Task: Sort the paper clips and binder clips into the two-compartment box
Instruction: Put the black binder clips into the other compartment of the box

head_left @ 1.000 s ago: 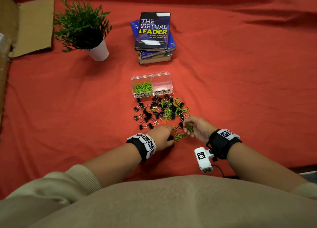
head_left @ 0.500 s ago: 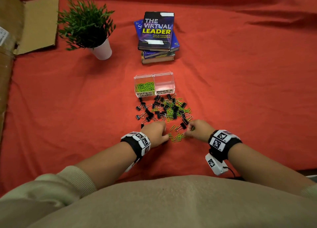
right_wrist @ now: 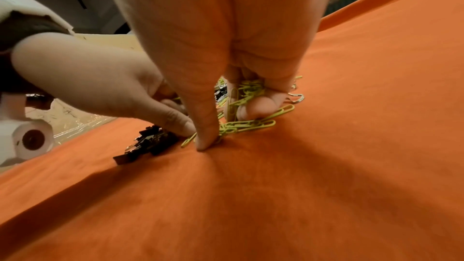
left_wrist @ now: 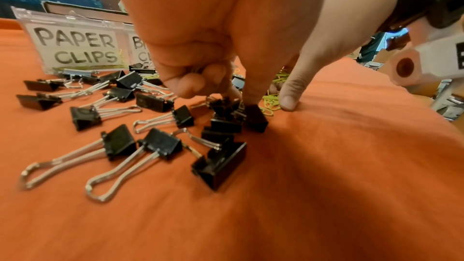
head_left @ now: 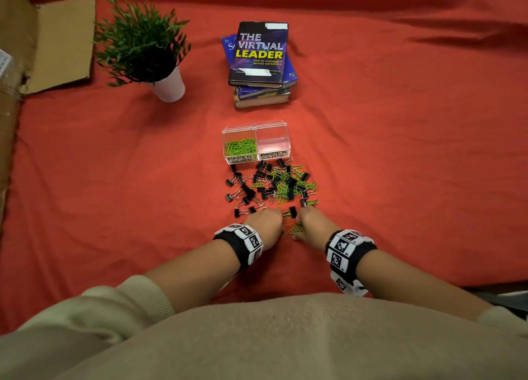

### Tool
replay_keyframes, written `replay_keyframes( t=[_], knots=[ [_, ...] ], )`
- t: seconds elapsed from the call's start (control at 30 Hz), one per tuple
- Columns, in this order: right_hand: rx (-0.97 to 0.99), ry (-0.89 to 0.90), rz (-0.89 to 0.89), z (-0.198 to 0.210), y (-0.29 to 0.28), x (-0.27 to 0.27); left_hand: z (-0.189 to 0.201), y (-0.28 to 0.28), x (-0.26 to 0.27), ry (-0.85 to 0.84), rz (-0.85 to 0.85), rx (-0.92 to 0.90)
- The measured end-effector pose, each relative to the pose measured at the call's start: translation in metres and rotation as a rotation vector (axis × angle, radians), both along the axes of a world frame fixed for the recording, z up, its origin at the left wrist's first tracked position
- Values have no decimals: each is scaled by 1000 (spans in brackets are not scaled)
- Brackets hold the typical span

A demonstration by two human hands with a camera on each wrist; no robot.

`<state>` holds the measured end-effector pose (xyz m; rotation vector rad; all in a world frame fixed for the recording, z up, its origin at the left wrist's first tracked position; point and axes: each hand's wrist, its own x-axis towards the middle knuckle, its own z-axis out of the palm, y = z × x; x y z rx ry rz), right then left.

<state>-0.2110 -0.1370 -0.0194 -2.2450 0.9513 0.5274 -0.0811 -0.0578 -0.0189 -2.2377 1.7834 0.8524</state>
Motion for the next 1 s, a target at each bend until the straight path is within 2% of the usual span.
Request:
replay_keyframes(
  t=[0.2, 0.33, 0.43, 0.53, 0.67, 0.77, 0.87, 1.0],
  knots=[
    [-27, -17, 99, 3, 0, 0, 0, 3, -1, -74, -83, -13],
    [-19, -18, 154, 9, -4, 3, -1, 6, 3, -39, -62, -2],
    [71, -9, 44, 13, -18, 4, 1, 7, 7, 42, -36, 5],
    [321, -72, -162, 21, -40, 12, 2, 9, 14, 160, 39, -14],
    [557, -229, -427, 50, -72, 46, 1, 12, 27, 361, 260, -112],
    [647, -302, -478, 66, -91, 88, 5, 10, 43, 474, 465, -172],
    [449, -303, -418, 71, -98, 136, 9, 7, 56, 563, 645, -202],
    [53, -233, -186, 67, -91, 194, 10, 4, 76, 716, 870, -200]
  ],
)
